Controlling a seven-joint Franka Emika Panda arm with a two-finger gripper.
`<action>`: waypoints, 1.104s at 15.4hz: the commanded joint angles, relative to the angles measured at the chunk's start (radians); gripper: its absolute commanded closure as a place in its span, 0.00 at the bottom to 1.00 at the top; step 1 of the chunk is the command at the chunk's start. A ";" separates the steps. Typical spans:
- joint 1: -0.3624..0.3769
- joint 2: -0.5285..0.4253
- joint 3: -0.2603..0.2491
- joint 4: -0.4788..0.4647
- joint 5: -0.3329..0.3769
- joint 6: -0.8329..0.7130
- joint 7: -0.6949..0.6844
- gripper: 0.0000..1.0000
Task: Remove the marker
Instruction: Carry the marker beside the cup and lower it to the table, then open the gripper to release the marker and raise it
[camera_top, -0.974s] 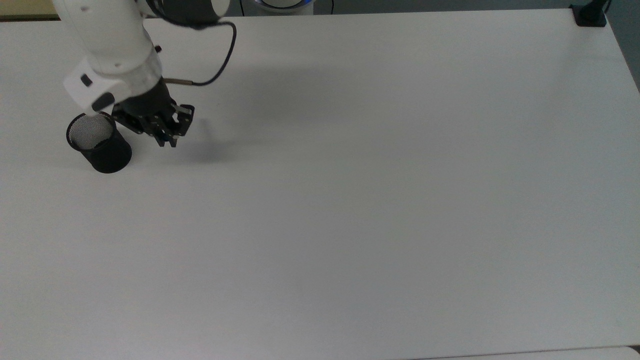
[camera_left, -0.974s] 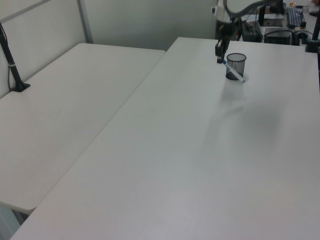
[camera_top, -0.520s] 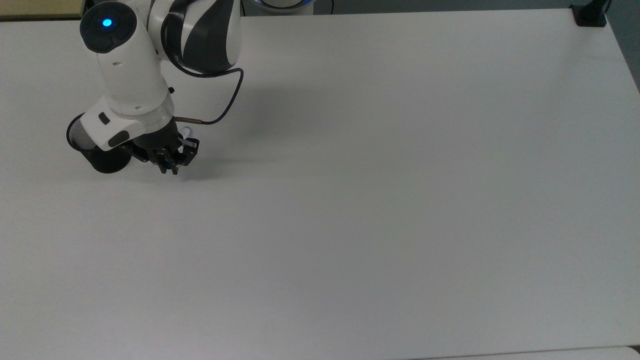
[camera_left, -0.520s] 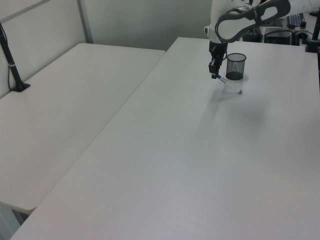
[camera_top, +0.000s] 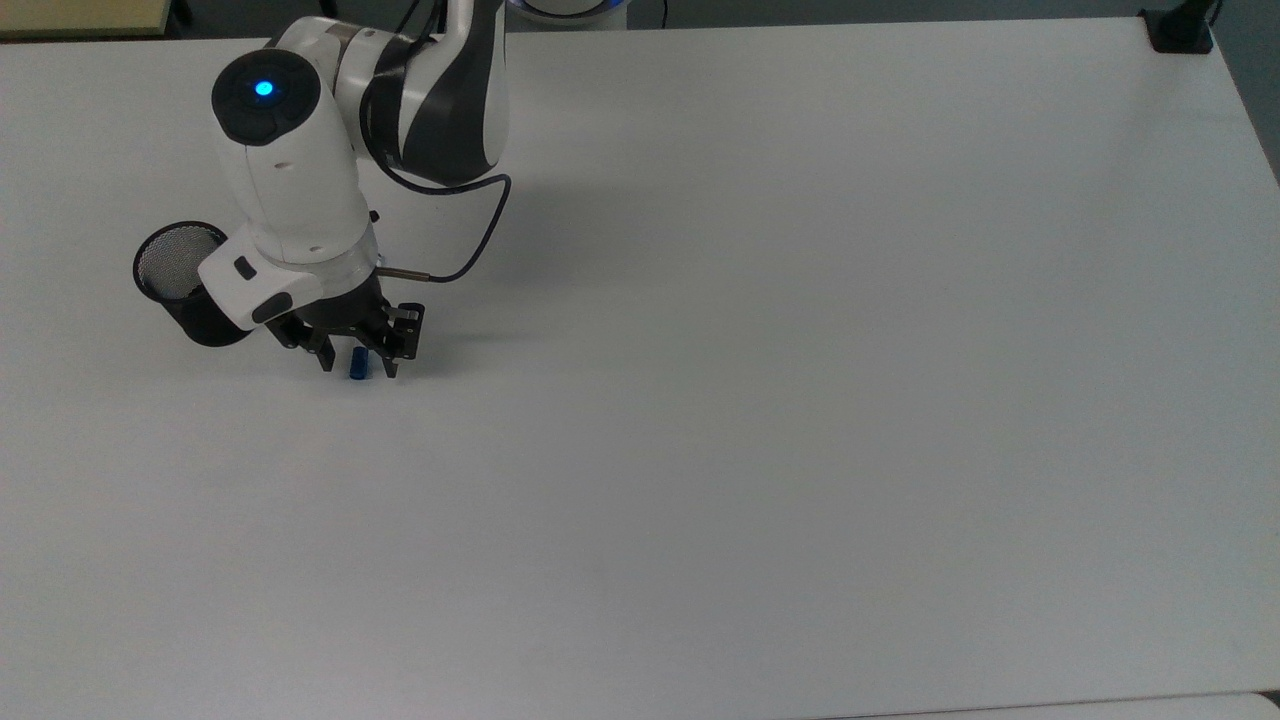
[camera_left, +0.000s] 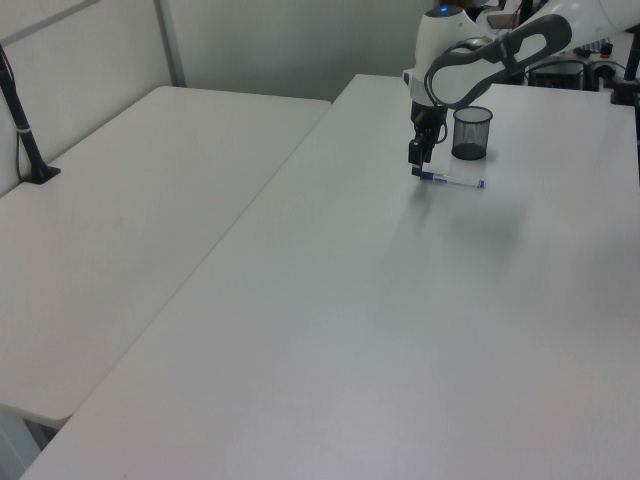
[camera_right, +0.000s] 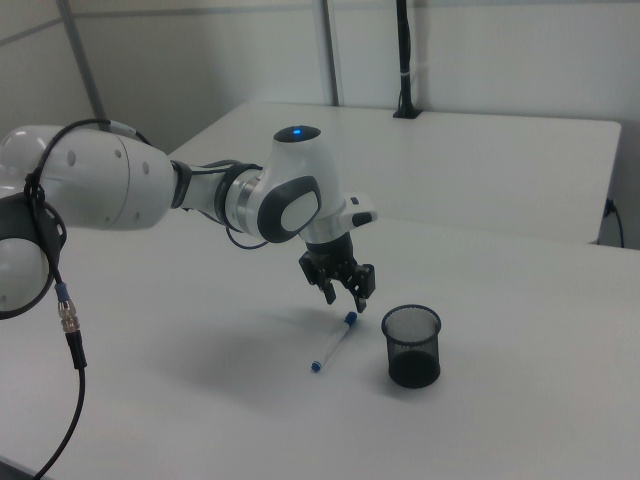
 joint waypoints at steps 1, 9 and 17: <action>0.010 -0.029 -0.007 -0.014 -0.012 0.014 0.024 0.18; 0.008 -0.291 -0.007 0.005 -0.011 -0.228 0.075 0.00; 0.045 -0.504 -0.007 0.003 0.002 -0.530 0.223 0.00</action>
